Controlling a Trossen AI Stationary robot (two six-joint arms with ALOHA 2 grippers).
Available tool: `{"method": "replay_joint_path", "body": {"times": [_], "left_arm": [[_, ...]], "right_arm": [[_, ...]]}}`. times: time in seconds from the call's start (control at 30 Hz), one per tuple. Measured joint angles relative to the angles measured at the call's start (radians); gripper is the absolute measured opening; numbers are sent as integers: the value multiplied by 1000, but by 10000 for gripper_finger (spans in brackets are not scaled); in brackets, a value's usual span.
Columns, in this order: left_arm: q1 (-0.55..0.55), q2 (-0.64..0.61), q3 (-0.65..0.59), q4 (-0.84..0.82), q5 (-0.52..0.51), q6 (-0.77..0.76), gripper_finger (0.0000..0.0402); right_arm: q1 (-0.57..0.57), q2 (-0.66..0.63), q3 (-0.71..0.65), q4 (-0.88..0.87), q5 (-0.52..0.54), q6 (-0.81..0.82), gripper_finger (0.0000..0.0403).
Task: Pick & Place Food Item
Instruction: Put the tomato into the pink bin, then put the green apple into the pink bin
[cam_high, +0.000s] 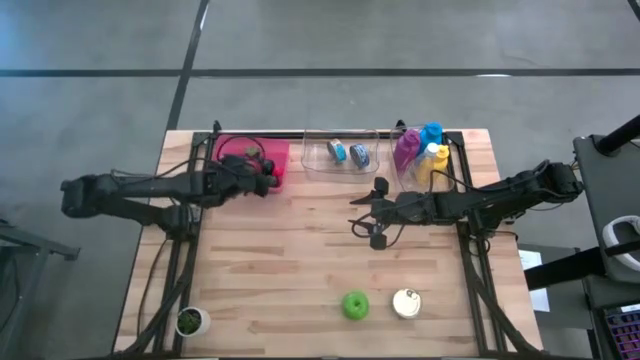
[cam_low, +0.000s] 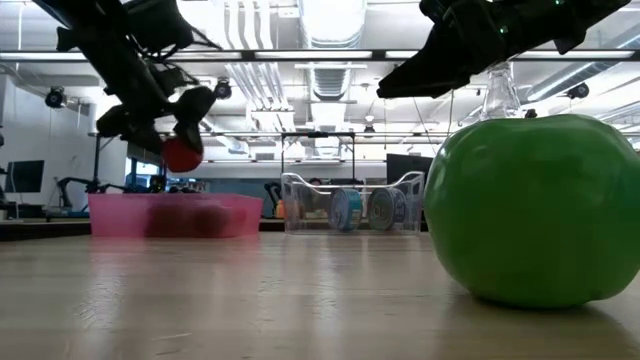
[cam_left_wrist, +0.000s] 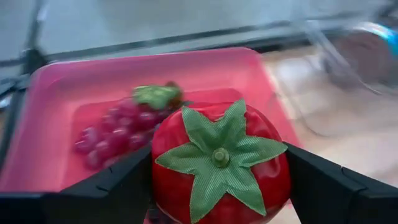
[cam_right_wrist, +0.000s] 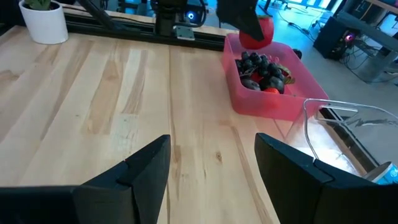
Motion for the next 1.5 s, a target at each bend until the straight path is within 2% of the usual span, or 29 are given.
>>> {"method": "replay_joint_path", "body": {"times": [0.13, 0.4, 0.63, 0.77, 0.97, 1.13, 1.27, 1.33, 1.5], "left_arm": [[22, 1, 0, -69, -64, -152, 313], [42, 2, 0, -214, -120, -321, 328], [57, 2, 0, -345, -132, -468, 339], [60, 2, 0, -363, -132, -473, 351], [60, 2, 0, -384, -143, -476, 396], [60, 2, 0, -384, -144, -466, 386], [55, 2, 18, -379, -146, -382, 394], [42, 2, 30, -373, -144, -329, 398], [-20, 0, 68, -370, -144, -305, 394]], "right_arm": [[0, 0, 0, 0, 0, -1, 228], [0, 0, 0, 0, 0, -2, 228], [0, 0, 0, 0, 0, 0, 228], [0, 0, 0, 0, 0, 1, 228], [0, 0, 0, 0, 0, 0, 228], [0, 0, 0, 0, 0, -2, 228], [0, 0, 0, 0, 0, -2, 228], [0, 0, 0, 0, 0, -2, 228], [0, 0, 0, 0, 0, 0, 228]]}}
